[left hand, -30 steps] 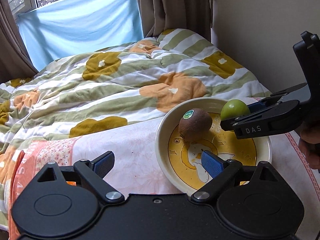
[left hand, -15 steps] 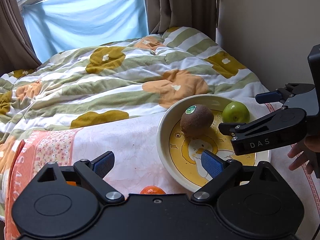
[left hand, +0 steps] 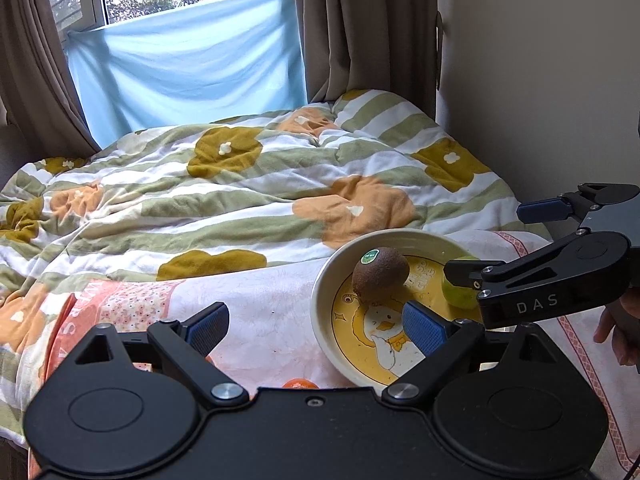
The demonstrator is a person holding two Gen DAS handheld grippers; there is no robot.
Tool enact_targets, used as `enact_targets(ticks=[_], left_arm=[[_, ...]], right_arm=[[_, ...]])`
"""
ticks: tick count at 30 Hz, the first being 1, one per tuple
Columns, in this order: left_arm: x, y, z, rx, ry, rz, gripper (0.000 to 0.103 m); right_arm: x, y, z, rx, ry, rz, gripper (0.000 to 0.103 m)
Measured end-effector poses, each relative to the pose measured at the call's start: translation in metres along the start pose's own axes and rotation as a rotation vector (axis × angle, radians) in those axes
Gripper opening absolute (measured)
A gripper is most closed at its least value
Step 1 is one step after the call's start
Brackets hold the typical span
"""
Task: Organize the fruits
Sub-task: 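Lift both tools away from the bowl back over the cloth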
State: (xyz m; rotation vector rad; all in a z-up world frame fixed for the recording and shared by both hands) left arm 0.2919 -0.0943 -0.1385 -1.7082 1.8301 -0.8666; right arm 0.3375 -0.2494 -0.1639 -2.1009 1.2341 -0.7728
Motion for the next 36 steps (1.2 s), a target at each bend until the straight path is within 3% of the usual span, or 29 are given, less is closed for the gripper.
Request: enact_targets(ticks=[11, 21, 36], left_arm=[[-0.008, -0.010, -0.073, 0.092, -0.020, -0.002, 0.097], [-0.019, 0.019, -0.133, 0.114, 0.013, -0.005, 0.099], [0.017, 0.102, -0.136, -0.019, 0.110, 0.006, 0.100]], right_arm=[[-0.001, -0.012, -0.090, 0.056, 0.052, 0.079, 0.103], [-0.032, 0.017, -0.171, 0.027, 0.140, 0.144, 0.103], [-0.056, 0.104, -0.208, -0.066, 0.184, 0.278, 0.103]])
Point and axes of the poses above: each gripper's, at about its wrist camera, not at the fingertips, and z roughly the way its jaws point, x to its right, y to its underside, the point moved 10 cm from there along z, roughly the way its jaws point, and after that the axes turned 12 degrees about -z, right-handed, at the moved point
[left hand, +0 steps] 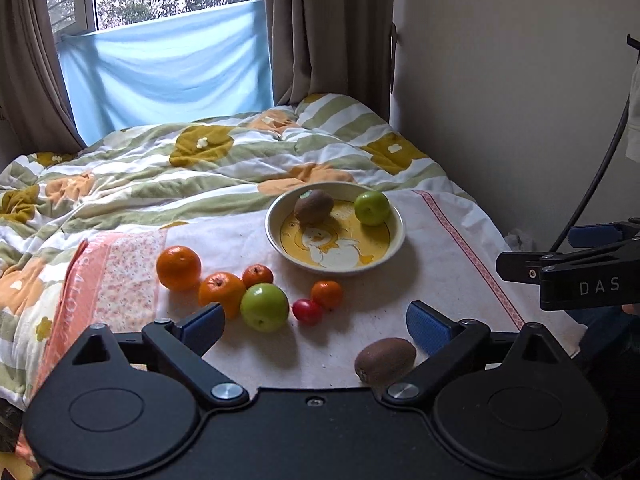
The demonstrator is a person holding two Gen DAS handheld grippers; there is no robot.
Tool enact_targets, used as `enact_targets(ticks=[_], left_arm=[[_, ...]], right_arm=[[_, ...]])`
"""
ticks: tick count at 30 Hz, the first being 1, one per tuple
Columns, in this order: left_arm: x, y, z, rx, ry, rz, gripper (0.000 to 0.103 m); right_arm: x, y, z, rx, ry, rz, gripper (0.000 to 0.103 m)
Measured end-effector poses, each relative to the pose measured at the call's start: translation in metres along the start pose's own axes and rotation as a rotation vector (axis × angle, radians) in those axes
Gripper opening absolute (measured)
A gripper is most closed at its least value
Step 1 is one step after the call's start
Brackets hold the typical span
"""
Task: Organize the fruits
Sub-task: 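Lift both tools away from the bowl back over the cloth, then grasp the second kiwi with the left tool while the right tool grasps a red tomato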
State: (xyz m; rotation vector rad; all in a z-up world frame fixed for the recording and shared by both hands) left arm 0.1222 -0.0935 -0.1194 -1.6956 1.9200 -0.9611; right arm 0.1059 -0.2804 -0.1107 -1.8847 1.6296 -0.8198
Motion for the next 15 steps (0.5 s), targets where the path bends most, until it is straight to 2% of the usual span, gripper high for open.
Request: enact_targets(ticks=[3, 8, 12, 15], left_arm=[[0.012, 0.018, 0.016, -0.038, 0.003, -0.023, 0.099], [0.029, 0.045, 0.049, -0.088, -0.036, -0.054, 0.099], [0.040, 0.059, 0.074, -0.096, -0.084, -0.082, 0.099], [0.044, 0.066, 0.089, -0.099, -0.116, -0.092, 0.099]], right_arm=[[0.008, 0.012, 0.007, -0.023, 0.001, 0.035, 0.103], [0.018, 0.022, 0.024, -0.042, -0.009, 0.061, 0.103], [0.023, 0.032, 0.042, -0.070, -0.011, 0.068, 0.103], [0.023, 0.040, 0.058, -0.098, -0.045, 0.077, 0.103]])
Point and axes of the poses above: each gripper's, at about its wrist camera, not at the fingertips, and z roughly the way its jaws point, x to its right, y to its underside, the point moved 10 cm from there along z, roughly the way its jaws point, and after that the axes turned 12 degrees about -z, right-handed, at the moved point
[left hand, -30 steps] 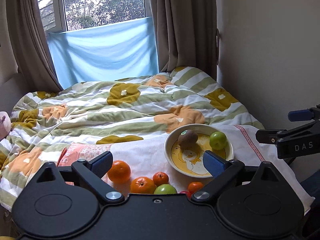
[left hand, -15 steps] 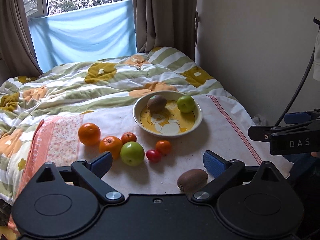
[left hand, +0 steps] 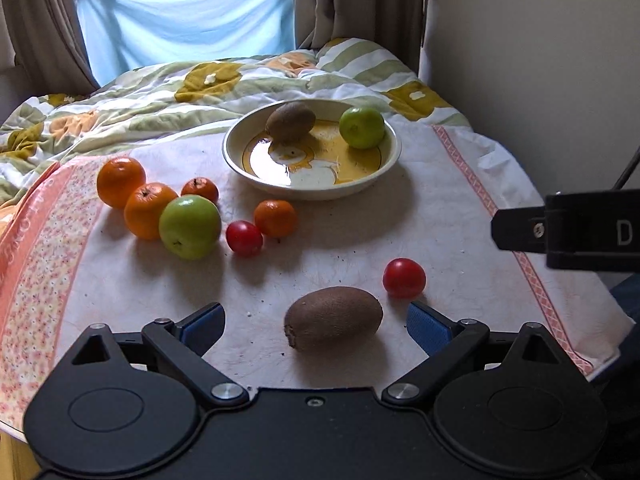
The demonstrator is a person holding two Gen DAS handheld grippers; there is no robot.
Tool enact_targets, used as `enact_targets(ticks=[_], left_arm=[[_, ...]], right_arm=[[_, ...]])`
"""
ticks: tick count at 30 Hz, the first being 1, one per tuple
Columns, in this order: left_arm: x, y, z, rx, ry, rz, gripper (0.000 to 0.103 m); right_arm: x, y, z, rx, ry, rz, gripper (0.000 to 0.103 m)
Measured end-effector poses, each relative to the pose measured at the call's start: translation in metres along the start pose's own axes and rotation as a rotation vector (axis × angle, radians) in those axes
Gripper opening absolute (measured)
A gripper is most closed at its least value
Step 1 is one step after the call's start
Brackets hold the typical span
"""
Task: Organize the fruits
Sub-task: 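Grasp the second kiwi with the left tool while the right tool grasps a red tomato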
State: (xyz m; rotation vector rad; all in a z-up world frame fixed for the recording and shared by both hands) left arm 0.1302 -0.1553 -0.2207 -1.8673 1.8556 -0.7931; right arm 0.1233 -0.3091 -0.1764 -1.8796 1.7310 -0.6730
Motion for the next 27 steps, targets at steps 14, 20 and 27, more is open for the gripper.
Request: enact_targets(ticks=[14, 20, 27], left_arm=[[0.016, 0.010, 0.040, -0.051, -0.074, -0.008, 0.085], [0.011, 0.012, 0.047, -0.069, -0.091, -0.005, 0.072], [0.008, 0.011, 0.045, -0.073, -0.052, -0.020, 0.071]], right_arm=[[-0.005, 0.010, 0.058, -0.080, -0.079, -0.027, 0.103], [-0.014, 0.012, 0.073, -0.104, -0.115, -0.035, 0.095], [-0.026, 0.015, 0.081, -0.124, -0.151, -0.040, 0.087]])
Point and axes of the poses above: each gripper's, at about its wrist camera, not at the fingertips, and z roughly the way its jaws point, x to its right, y to its underside, the point moved 10 cm from there along z, roughly the way its jaws point, and after that the axes turned 12 degrees about -z, right-handed, at the moved point
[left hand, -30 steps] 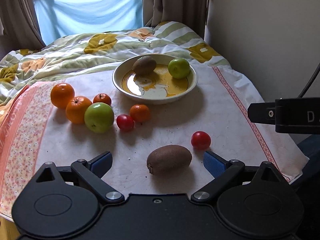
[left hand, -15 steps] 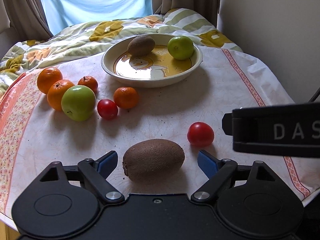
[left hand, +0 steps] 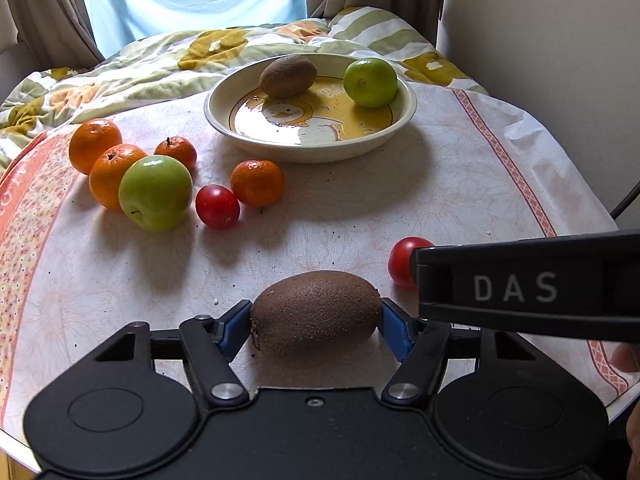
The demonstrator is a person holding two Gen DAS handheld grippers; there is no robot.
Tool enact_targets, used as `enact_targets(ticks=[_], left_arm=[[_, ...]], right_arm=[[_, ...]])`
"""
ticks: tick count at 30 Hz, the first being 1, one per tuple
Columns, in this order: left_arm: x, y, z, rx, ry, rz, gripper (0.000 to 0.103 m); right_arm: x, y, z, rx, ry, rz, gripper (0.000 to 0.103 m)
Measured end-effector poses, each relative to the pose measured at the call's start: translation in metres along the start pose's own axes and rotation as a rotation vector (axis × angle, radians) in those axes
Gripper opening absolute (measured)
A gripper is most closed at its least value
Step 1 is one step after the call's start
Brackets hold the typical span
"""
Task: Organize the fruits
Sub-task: 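Grasp the second kiwi with the left tool while the right tool grasps a red tomato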
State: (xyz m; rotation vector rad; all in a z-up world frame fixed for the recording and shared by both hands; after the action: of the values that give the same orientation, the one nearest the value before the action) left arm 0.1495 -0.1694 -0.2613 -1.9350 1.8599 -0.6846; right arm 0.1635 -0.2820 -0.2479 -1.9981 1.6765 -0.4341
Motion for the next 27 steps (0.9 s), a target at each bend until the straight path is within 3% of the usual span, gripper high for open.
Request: enact_targets(ticks=[18, 22, 27], left_arm=[[-0.025, 0.001, -0.006, 0.028, -0.037, 0.012, 0.071], [-0.031, 0.001, -0.008, 0.037, -0.044, 0.005, 0.071], [-0.035, -0.004, -0.016, 0.060, -0.050, -0.002, 0.071]], right_arm=[[-0.024, -0.003, 0.021, -0.012, -0.043, -0.041, 0.065], [-0.028, -0.004, 0.025, -0.010, -0.035, -0.065, 0.049], [-0.030, -0.006, 0.025, -0.009, -0.028, -0.088, 0.049]])
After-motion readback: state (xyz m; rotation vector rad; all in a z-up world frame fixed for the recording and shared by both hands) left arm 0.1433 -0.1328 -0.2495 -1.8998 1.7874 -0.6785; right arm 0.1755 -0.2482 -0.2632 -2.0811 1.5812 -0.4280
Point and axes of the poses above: each gripper's, at about its wrist camera, not at the fingertips, and z roughly the way its jaws point, x to its right, y to its underside, the point moved 10 cm from there along z, roughly the way its jaws point, and after that the axes turned 12 degrees about -z, right-handed, at the moved point
